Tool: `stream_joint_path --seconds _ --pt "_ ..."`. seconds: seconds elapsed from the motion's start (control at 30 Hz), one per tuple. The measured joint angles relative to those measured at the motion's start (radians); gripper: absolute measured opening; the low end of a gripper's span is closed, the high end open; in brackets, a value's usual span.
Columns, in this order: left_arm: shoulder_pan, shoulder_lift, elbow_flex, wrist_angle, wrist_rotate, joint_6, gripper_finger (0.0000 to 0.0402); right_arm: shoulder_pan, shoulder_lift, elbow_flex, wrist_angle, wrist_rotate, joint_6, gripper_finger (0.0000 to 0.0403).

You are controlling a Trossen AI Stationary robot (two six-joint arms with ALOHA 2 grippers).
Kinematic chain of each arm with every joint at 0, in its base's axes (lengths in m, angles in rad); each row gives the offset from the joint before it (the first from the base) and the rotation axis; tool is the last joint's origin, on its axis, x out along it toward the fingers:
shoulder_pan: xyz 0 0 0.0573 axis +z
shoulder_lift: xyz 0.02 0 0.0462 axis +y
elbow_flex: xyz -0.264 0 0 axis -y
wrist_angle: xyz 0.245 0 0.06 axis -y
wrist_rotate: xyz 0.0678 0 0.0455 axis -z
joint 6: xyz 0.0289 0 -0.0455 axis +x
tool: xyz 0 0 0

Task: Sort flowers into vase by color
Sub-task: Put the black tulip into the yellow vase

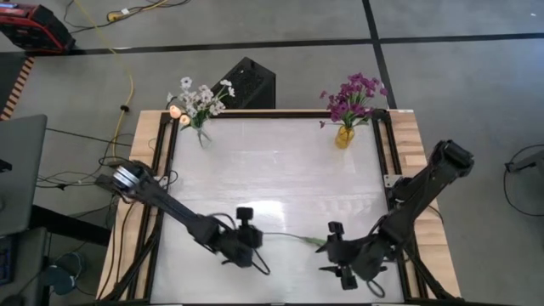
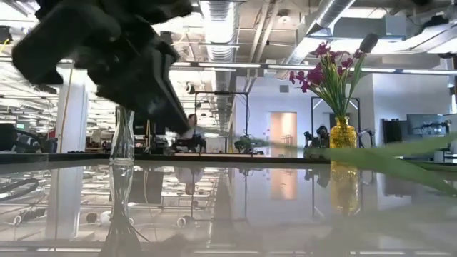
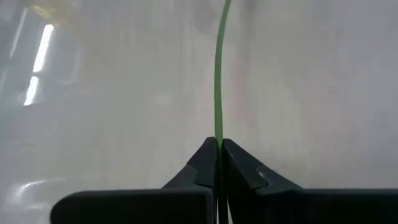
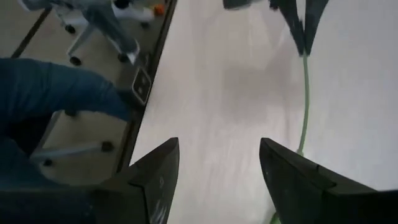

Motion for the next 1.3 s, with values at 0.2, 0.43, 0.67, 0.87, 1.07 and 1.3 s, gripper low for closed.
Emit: stream_joint_path --seconds 0.2,0.43,0.67,0.87,1.07,1.3 --pt "0.018 -0.207 -0.269 0.310 -0.003 -0.009 0.0000 0.000 -0.061 0.000 0.035 0.021 -0.084 0.0248" --pt "0.028 -0.369 -0.486 0.616 -0.029 0.043 0.0000 0.010 -0.066 -0.021 0.142 0.068 -0.167 0.0248" --pt "0.029 -0.442 -0.588 0.733 -0.291 -0.009 0.0000 0.004 -0.064 -0.116 0.288 0.075 -0.202 0.0248" --pt "0.029 -0.451 -0.591 0.882 -0.295 0.066 0.0000 -0.028 -0.063 -0.230 0.434 0.217 -0.219 0.0248" --pt "0.029 -0.450 -0.590 1.172 -0.091 0.198 0.0000 -0.165 -0.061 -0.360 0.783 0.206 -0.367 0.0248" --pt "0.029 -0.450 -0.589 1.364 0.168 0.237 0.0000 -0.390 0.098 -0.389 1.362 -0.190 -0.593 0.0248"
